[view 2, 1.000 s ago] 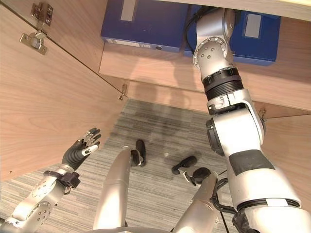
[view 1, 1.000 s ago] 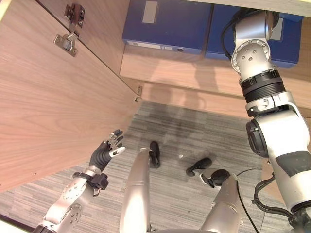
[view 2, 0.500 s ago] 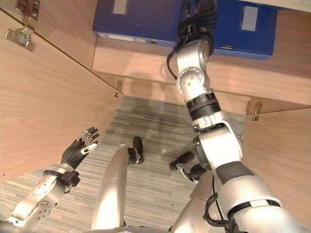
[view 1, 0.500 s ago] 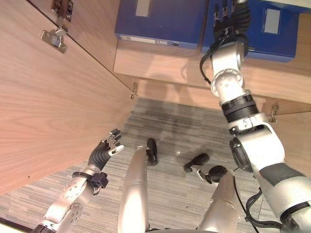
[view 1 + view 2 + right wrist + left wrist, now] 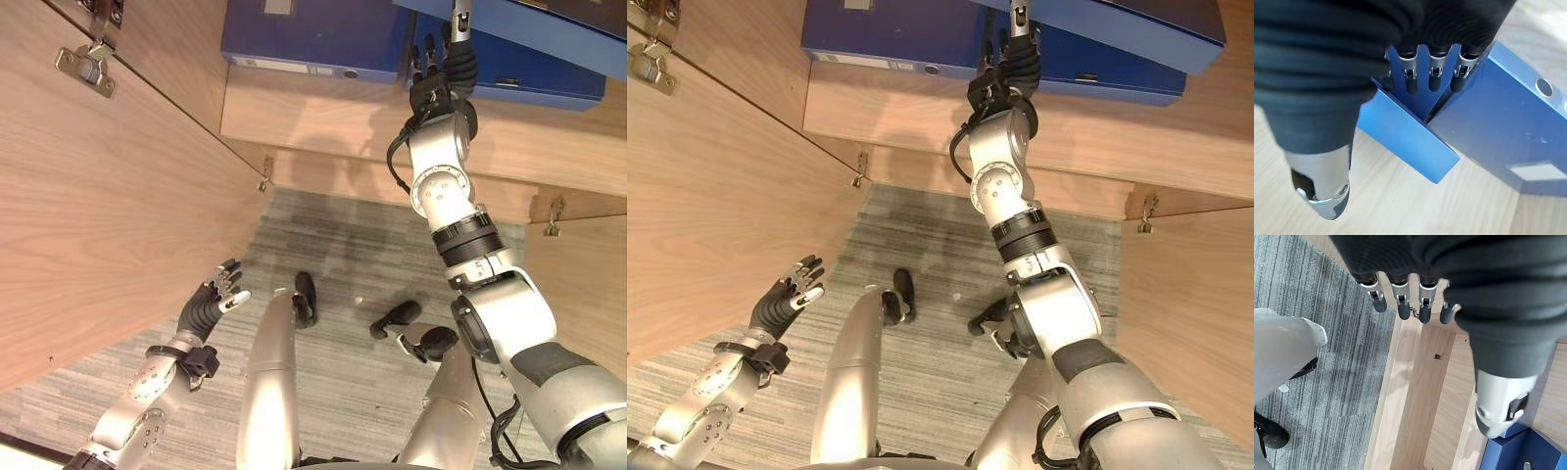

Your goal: Put the empty folder in the office cabinet

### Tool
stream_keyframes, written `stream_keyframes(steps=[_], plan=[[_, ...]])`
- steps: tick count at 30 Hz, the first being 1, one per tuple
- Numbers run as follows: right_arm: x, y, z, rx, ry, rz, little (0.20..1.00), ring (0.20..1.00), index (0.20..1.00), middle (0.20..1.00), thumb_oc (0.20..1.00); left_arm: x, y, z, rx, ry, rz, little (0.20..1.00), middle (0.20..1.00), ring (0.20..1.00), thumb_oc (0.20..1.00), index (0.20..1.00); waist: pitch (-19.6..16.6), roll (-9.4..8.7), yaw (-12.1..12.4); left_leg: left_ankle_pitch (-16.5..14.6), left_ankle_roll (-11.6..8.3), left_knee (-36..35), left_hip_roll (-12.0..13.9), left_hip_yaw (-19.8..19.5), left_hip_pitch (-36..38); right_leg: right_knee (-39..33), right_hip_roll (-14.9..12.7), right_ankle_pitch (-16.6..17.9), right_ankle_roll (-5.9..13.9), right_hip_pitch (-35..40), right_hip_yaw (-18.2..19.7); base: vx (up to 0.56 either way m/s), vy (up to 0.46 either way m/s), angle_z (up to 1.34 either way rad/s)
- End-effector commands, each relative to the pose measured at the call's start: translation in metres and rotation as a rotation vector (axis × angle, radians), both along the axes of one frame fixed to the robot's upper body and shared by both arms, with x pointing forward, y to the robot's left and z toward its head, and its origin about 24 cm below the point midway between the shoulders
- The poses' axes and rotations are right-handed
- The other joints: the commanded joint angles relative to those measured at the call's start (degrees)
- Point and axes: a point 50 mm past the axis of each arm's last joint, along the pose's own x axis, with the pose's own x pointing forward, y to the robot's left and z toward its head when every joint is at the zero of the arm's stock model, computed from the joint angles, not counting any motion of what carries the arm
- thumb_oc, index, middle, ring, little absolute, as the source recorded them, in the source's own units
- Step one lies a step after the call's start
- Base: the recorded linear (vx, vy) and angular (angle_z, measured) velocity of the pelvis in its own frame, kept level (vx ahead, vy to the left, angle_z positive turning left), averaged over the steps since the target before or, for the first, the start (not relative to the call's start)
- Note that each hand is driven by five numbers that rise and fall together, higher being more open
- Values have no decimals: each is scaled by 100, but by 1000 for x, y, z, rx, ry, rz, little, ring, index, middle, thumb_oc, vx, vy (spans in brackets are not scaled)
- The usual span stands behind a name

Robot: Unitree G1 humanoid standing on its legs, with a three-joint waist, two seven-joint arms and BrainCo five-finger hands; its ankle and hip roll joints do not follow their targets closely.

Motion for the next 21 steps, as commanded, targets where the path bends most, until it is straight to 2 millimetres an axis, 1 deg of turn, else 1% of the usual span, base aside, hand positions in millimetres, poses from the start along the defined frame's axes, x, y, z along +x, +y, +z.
stream_keyframes(steps=[1, 5, 11, 13, 15, 18, 20, 21], plan=[[-18, 3, 40, -3, -188, 5, 1000, 1000, 1000, 1000, 1000, -5, -7, 13, -5, -62, -36, 1000, 1000, 1000, 1000, 1000, 43, -17, 129, -242, -521, -305, 90, -181, 70, -210, -194, -67, 1047, 477, 584, 0, 0, 0], [-18, -1, 39, 1, -189, -10, 1000, 1000, 1000, 1000, 1000, -5, -7, 12, -6, -65, -31, 1000, 1000, 1000, 1000, 1000, 56, -16, 127, -243, -519, -295, 83, -174, 64, -208, -197, -62, 1045, 485, 584, 0, 0, 0], [-15, -4, 31, 6, -156, -17, 1000, 1000, 1000, 1000, 1000, -3, -8, 13, -9, -73, -26, 1000, 1000, 1000, 1000, 1000, 72, -18, 103, -242, -515, -289, 88, -170, 45, -213, -198, -52, 1041, 456, 579, 0, 0, 0], [-15, -2, 28, -89, -144, -15, 1000, 1000, 1000, 1000, 1000, -3, -6, 14, 1, -76, -22, 1000, 1000, 1000, 1000, 1000, 86, -49, 81, -237, -512, -281, 93, -166, 37, -208, -196, -42, 1036, 440, 598, 0, 0, 0], [-15, -6, 23, -202, -139, -30, 1000, 1000, 1000, 1000, 1000, -4, -4, 14, 15, -79, -22, 1000, 1000, 1000, 1000, 1000, 111, -86, 40, -239, -509, -263, 102, -164, 28, -192, -203, -38, 1029, 420, 617, 0, 0, 0], [-16, -21, 26, -402, -152, -101, 1000, 1000, 1000, 1000, 1000, -5, 0, 16, 37, -93, -20, 1000, 1000, 1000, 1000, 1000, 115, -149, -15, -237, -508, -254, 121, -170, 22, -183, -204, -37, 1027, 403, 627, 0, 0, 0], [-16, -35, 35, -599, -155, -196, 1000, 1000, 1000, 1000, 1000, -8, 3, 17, 44, -101, -15, 1000, 1000, 1000, 1000, 1000, 113, -193, -46, -229, -513, -262, 142, -163, 27, -211, -208, -24, 1026, 404, 620, 0, 0, 0], [-15, -39, 38, -651, -148, -230, 1000, 1000, 1000, 1000, 1000, -8, 4, 18, 42, -105, -14, 1000, 1000, 1000, 1000, 1000, 119, -196, -58, -227, -515, -260, 147, -160, 26, -212, -206, -18, 1028, 405, 616, 0, 0, 0]])
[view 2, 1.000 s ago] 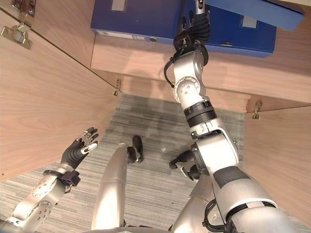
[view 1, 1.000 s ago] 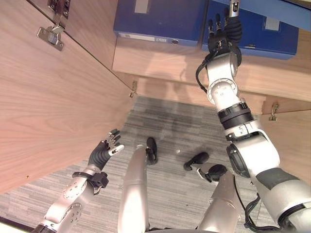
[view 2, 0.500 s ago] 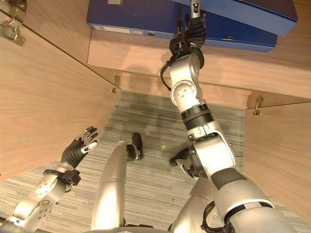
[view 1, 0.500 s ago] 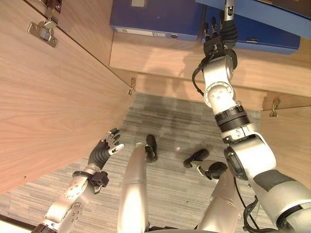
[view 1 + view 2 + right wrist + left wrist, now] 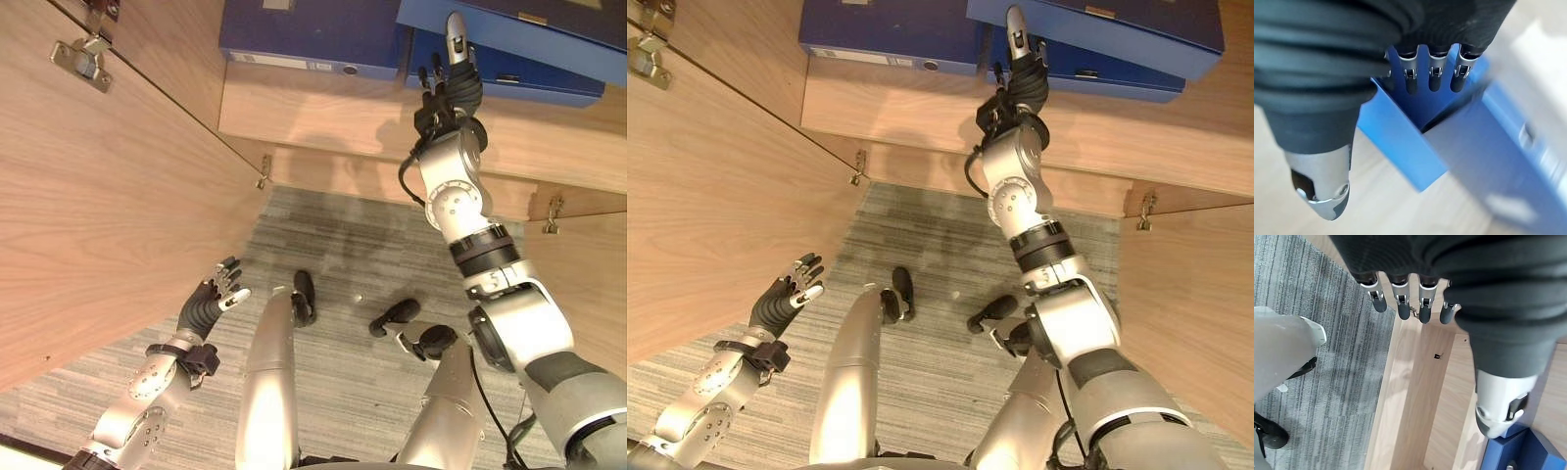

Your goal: Put the empty folder in the office cabinet

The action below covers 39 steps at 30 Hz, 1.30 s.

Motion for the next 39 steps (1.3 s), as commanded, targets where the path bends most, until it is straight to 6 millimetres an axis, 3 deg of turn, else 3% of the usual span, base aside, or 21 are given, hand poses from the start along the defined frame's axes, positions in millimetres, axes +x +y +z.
stream_keyframes(steps=[1, 3, 4, 7, 10, 20, 27, 33, 37, 39], plan=[[-13, -6, 60, -294, -216, -85, 1000, 1000, 1000, 1000, 1000, -10, 4, 16, 21, -93, -9, 1000, 1000, 1000, 1000, 1000, 30, -43, 63, -206, -543, -322, 152, -205, 76, -225, -205, -60, 1027, 487, 530, 0, 0, 0], [-11, -9, 64, -391, -206, -129, 1000, 1000, 1000, 1000, 1000, -11, 5, 17, 23, -98, -10, 1000, 1000, 1000, 1000, 1000, 39, -40, 49, -199, -547, -333, 160, -198, 80, -244, -197, -53, 1029, 488, 537, -5, 11, -3], [-6, -13, 66, -597, -171, -206, 1000, 1000, 1000, 1000, 1000, -13, 6, 17, 23, -106, -12, 1000, 1000, 1000, 1000, 1000, 46, -53, 26, -199, -549, -323, 180, -191, 74, -246, -196, -46, 1031, 486, 534, -10, 19, -7], [-1, -17, 67, -837, -132, -289, 1000, 1000, 1000, 1000, 1000, -14, 8, 17, 26, -107, -12, 1000, 1000, 1000, 1000, 1000, 22, -73, -12, -201, -553, -304, 204, -189, 54, -273, -179, -46, 1033, 479, 529, -4, 19, -9], [-1, -20, 70, -970, -127, -368, 1000, 1000, 1000, 1000, 1000, -15, 9, 16, 28, -107, -12, 1000, 1000, 1000, 1000, 1000, -15, -52, -43, -207, -556, -302, 211, -190, 39, -276, -178, -45, 1044, 461, 528, 2, 4, -2], [0, -30, 78, -1197, -99, -497, 1000, 1000, 1000, 1000, 1000, -18, 13, 15, 33, -102, -18, 1000, 1000, 1000, 1000, 1000, -73, -8, 10, -193, -536, -340, 211, -220, 33, -274, -209, -62, 1079, 475, 485, 0, 0, 0], [-4, -18, 69, -1317, -139, -447, 1000, 1000, 1000, 1000, 1000, -15, 16, 17, 51, -116, -17, 1000, 1000, 1000, 1000, 1000, -81, 9, 28, -188, -535, -312, 190, -244, -23, -241, -245, -89, 1076, 458, 472, 0, 0, 0], [-10, -24, 57, -1370, -138, -440, 1000, 1000, 1000, 1000, 1000, -14, 18, 16, 64, -119, -7, 1000, 1000, 1000, 1000, 1000, -99, 23, 82, -183, -536, -289, 172, -254, -51, -204, -305, -94, 1082, 459, 465, 0, 0, 0], [-26, -21, 58, -1549, -214, -480, 1000, 1000, 1000, 1000, 1000, -13, 20, 17, 79, -133, 3, 1000, 1000, 1000, 1000, 1000, -98, 6, 50, -190, -540, -275, 174, -255, -49, -179, -324, -111, 1079, 448, 475, 0, 0, 0], [-48, -24, 56, -1641, -284, -528, 1000, 1000, 1000, 1000, 1000, -15, 22, 16, 86, -133, 27, 1000, 1000, 1000, 1000, 1000, -105, -6, -43, -207, -555, -243, 180, -274, -72, -160, -333, -132, 1087, 448, 473, 0, 0, 0]])
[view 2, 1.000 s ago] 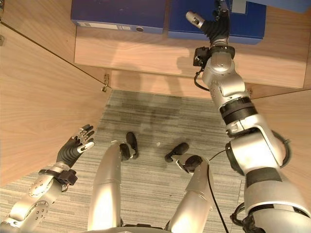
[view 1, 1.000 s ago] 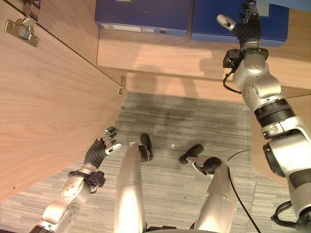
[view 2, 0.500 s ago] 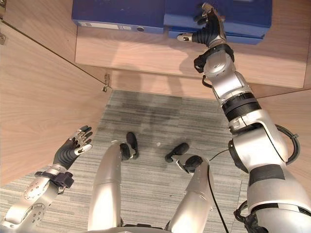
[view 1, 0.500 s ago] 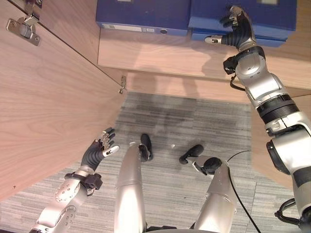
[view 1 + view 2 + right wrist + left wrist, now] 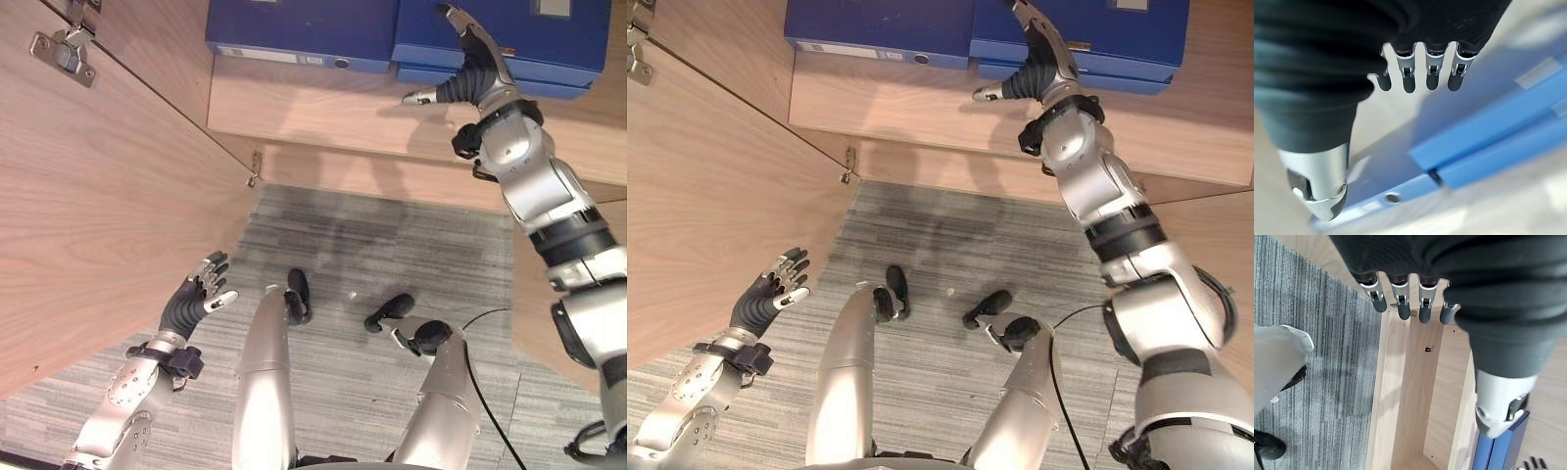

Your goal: Put the empty folder in the office cabinet

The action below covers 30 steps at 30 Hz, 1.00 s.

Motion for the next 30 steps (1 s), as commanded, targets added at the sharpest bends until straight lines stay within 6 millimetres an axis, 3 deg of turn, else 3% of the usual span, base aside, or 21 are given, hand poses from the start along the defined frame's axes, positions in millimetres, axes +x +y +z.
stream_keyframes(steps=[1, 6, 9, 12, 13, 17, 18, 20, 21, 23, 24, 25, 27, 30], plan=[[-17, -12, 17, -87, -126, -73, 1000, 1000, 1000, 1000, 1000, -12, 4, 3, 42, -18, 8, 1000, 1000, 1000, 1000, 1000, -110, 3, -49, -155, -638, -332, 107, -360, -54, -129, -346, -229, 1112, 499, 428, 0, 0, 0], [-43, -40, 13, -74, -285, -292, 1000, 1000, 1000, 1000, 1000, -9, 1, 2, 60, -20, 38, 1000, 1000, 1000, 1000, 1000, -192, -19, -150, -166, -634, -352, 115, -355, -20, -157, -348, -201, 1154, 510, 444, 0, 0, 0], [-48, -40, 5, -4, -314, -311, 1000, 1000, 1000, 1000, 1000, -8, -2, 3, 61, -22, 26, 1000, 1000, 1000, 1000, 1000, -246, -29, -229, -158, -603, -413, 92, -348, 87, -226, -303, -150, 1170, 574, 487, 0, 0, 0], [-52, -37, -15, 62, -280, -267, 1000, 1000, 1000, 1000, 1000, -7, -3, 5, 76, -23, 0, 1000, 1000, 1000, 1000, 1000, -316, -89, -315, -93, -593, -590, 53, -310, 365, -425, -206, -70, 1202, 784, 527, 2, 7, -4], [-47, -35, -37, 74, -197, -247, 1000, 1000, 1000, 1000, 1000, -6, -5, 6, 73, -28, -25, 1000, 1000, 1000, 1000, 1000, -377, -125, -348, -74, -575, -688, 42, -273, 630, -533, -145, -30, 1213, 952, 582, 21, 22, -14], [-40, -37, -86, 78, 12, -226, 1000, 1000, 1000, 1000, 1000, -7, -9, 3, 57, -22, -61, 1000, 1000, 1000, 1000, 1000, -487, -169, -396, -80, -542, -831, -3, -244, 1158, -753, 17, 49, 1254, 1377, 654, 13, 5, -10], [-40, -38, -87, 79, 15, -226, 1000, 1000, 1000, 1000, 1000, -7, -9, 2, 57, -19, -63, 1000, 1000, 1000, 1000, 1000, -463, -166, -385, -72, -543, -871, -5, -234, 1234, -796, 30, 67, 1262, 1448, 645, -4, 8, -13], [-34, -39, -117, 119, 155, -206, 1000, 1000, 1000, 1000, 1000, -7, -12, -1, 54, -4, -85, 1000, 1000, 1000, 1000, 1000, -512, -180, -391, -47, -533, -1054, -53, -212, 1584, -1039, 180, 175, 1325, 1744, 667, 0, 15, -15], [-34, -39, -118, 120, 157, -205, 1000, 1000, 1000, 1000, 1000, -7, -12, -2, 54, -3, -85, 1000, 1000, 1000, 1000, 1000, -494, -176, -383, -33, -533, -1096, -53, -203, 1641, -1085, 197, 198, 1329, 1797, 659, -13, 32, -19], [-28, -42, -174, 155, 422, -187, 1000, 1000, 1000, 1000, 1000, -7, -13, -17, 69, 62, -109, 1000, 1000, 1000, 1000, 1000, -594, -215, -444, 250, -559, -1902, -184, -49, 2539, -2011, 556, 656, 1468, 2611, 685, -13, 51, -17], [-27, -42, -174, 156, 422, -185, 1000, 1000, 1000, 1000, 1000, -6, -13, -18, 68, 63, -109, 1000, 1000, 1000, 1000, 1000, -534, -209, -440, 311, -561, -2036, -199, -25, 2686, -2137, 590, 728, 1476, 2739, 668, 11, 129, -31], [-30, -42, -209, 241, 588, -148, 1000, 1000, 1000, 1000, 1000, -8, -10, -36, 66, 138, -89, 1000, 1000, 1000, 1000, 1000, -769, -211, -549, 625, -510, -2950, -355, 104, 3392, -3098, 854, 1191, 1563, 3295, 646, 11, 102, -36], [-33, -40, -219, 271, 639, -128, 1000, 1000, 1000, 1000, 1000, -9, -9, -43, 68, 168, -78, 1000, 1000, 1000, 1000, 1000, -863, -196, -580, 746, -497, -3327, -436, 152, 3679, -3506, 947, 1387, 1610, 3526, 589, 26, 122, -48], [-45, -43, -251, 479, 768, -100, 1000, 1000, 1000, 1000, 1000, -12, -10, -64, 52, 251, -69, 1000, 1000, 1000, 1000, 1000, -1218, -114, -716, 1124, -514, -4492, -738, 363, 4445, -4589, 1133, 2063, 1794, 4045, 485, 32, 141, -38]])
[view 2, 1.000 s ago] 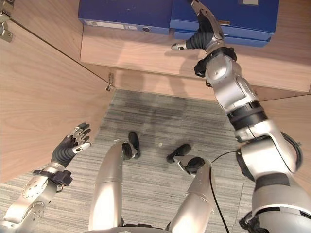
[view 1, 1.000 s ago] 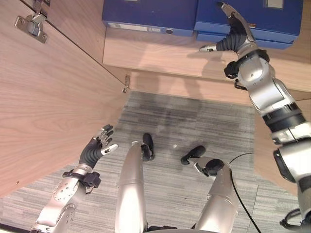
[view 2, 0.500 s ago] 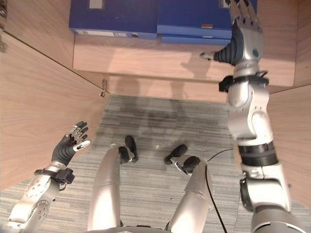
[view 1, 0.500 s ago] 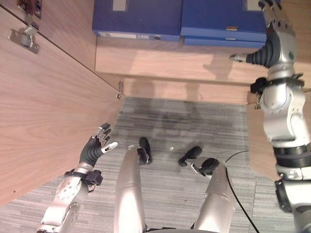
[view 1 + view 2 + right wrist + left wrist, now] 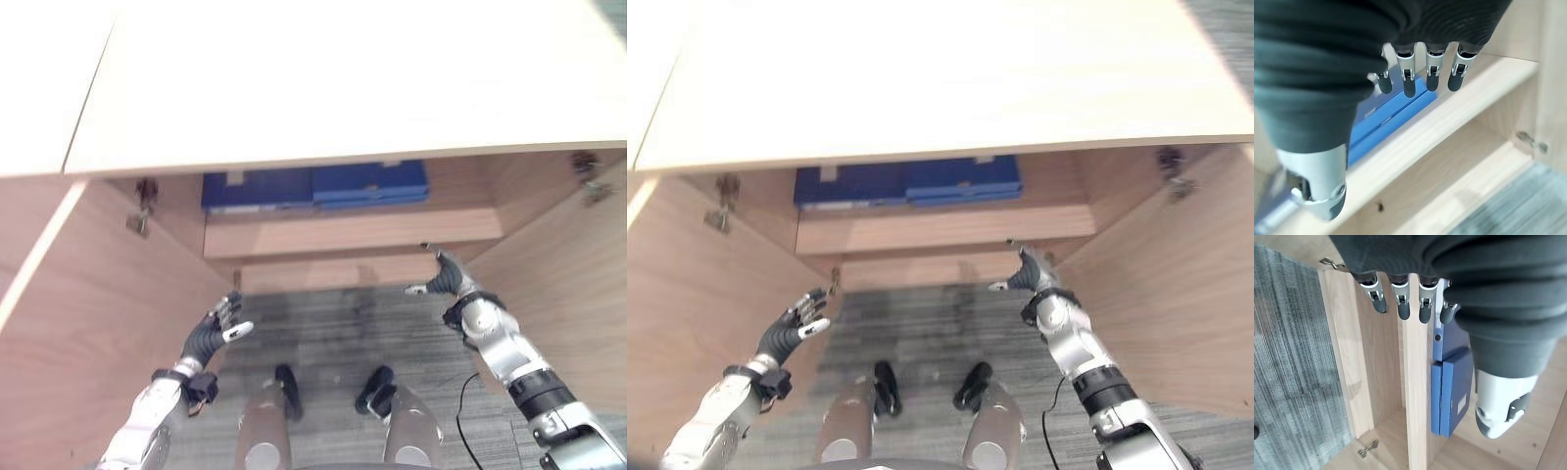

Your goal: Put the empty folder in the office cabinet

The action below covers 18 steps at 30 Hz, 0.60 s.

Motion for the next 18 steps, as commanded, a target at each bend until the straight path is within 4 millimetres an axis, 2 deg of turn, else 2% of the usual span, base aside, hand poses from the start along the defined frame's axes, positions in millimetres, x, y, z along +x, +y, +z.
stream_keyframes(steps=[1, 3, 4, 5, 7, 9, 10, 11, 12, 13, 14, 15, 18], plan=[[12, 7, 14, 284, -81, -12, 1000, 1000, 1000, 1000, 1000, 4, -6, 2, 11, -24, -42, 1000, 1000, 1000, 1000, 1000, -283, -13, -10, 363, -306, -1264, -250, -408, 419, -977, -232, 514, 1047, 873, 142, 26, 110, -20], [7, 4, 6, 330, -63, -41, 1000, 1000, 1000, 1000, 1000, 3, -5, -6, 24, 10, -34, 1000, 1000, 1000, 1000, 1000, -407, 26, -60, 565, -332, -1627, -273, -393, 603, -1135, -186, 700, 1099, 975, 189, -6, 68, -19], [-5, 4, -5, 392, -49, -65, 1000, 1000, 1000, 1000, 1000, 5, -2, -22, 39, 71, 19, 1000, 1000, 1000, 1000, 1000, -502, 123, -263, 815, -315, -2109, -238, -453, 839, -909, -45, 444, 1078, 995, 706, -43, 64, -10], [-10, 2, -12, 412, -30, -85, 1000, 1000, 1000, 1000, 1000, 4, -3, -32, 44, 104, 44, 1000, 1000, 1000, 1000, 1000, -523, 150, -271, 831, -291, -2171, -223, -393, 943, -696, -10, 219, 1030, 1062, 944, -48, 63, -2], [-21, -1, -28, 409, 12, -125, 1000, 1000, 1000, 1000, 1000, -3, -5, -51, 54, 183, 93, 1000, 1000, 1000, 1000, 1000, -647, 151, -268, 791, -203, -2186, -251, -363, 1025, -351, -31, -2, 920, 1314, 1139, -31, -5, 1], [-30, -3, -42, 397, 46, -162, 1000, 1000, 1000, 1000, 1000, -16, -5, -75, 33, 287, 179, 1000, 1000, 1000, 1000, 1000, -806, 129, -208, 783, -175, -2191, -296, -297, 1031, -315, -54, -54, 900, 1584, 1214, -41, -36, -9], [-38, -3, -55, 400, 94, -185, 1000, 1000, 1000, 1000, 1000, -25, -5, -86, 18, 347, 236, 1000, 1000, 1000, 1000, 1000, -915, 97, -166, 809, -166, -2191, -333, -251, 1022, -441, -28, -38, 917, 1749, 1235, -20, -24, -5], [-38, -3, -55, 399, 93, -185, 1000, 1000, 1000, 1000, 1000, -25, -5, -87, 17, 346, 236, 1000, 1000, 1000, 1000, 1000, -911, 98, -165, 807, -167, -2191, -334, -247, 1028, -455, -27, -31, 920, 1759, 1236, -30, -36, -21], [-43, -3, -64, 406, 129, -195, 1000, 1000, 1000, 1000, 1000, -30, -6, -92, 6, 373, 262, 1000, 1000, 1000, 1000, 1000, -998, 65, -122, 816, -165, -2191, -367, -213, 1016, -575, 27, -19, 953, 1847, 1282, -77, -107, -29], [-54, 0, -84, 468, 213, -244, 1000, 1000, 1000, 1000, 1000, -49, -3, -112, 26, 499, 334, 1000, 1000, 1000, 1000, 1000, -1092, -10, -80, 857, -192, -2191, -366, -128, 1007, -989, 204, -212, 947, 2060, 1411, -78, -110, -28], [-53, 0, -84, 469, 212, -244, 1000, 1000, 1000, 1000, 1000, -49, -3, -112, 26, 498, 334, 1000, 1000, 1000, 1000, 1000, -1086, -10, -77, 857, -195, -2191, -363, -124, 1013, -999, 208, -209, 945, 2067, 1414, -116, -189, -37], [-67, 0, -105, 535, 291, -323, 1000, 1000, 1000, 1000, 1000, -69, 1, -127, 55, 620, 377, 1000, 1000, 1000, 1000, 1000, -1154, -36, -59, 934, -248, -2173, -306, -42, 985, -1282, 342, -389, 883, 2125, 1497, -68, -161, -52], [-89, 5, -133, 557, 422, -399, 1000, 1000, 1000, 1000, 1000, -90, 9, -137, 81, 743, 447, 1000, 1000, 1000, 1000, 1000, -1207, -79, -42, 1018, -355, -2159, -152, 117, 1053, -1626, 556, -550, 748, 2212, 1593, -57, -227, -54]])
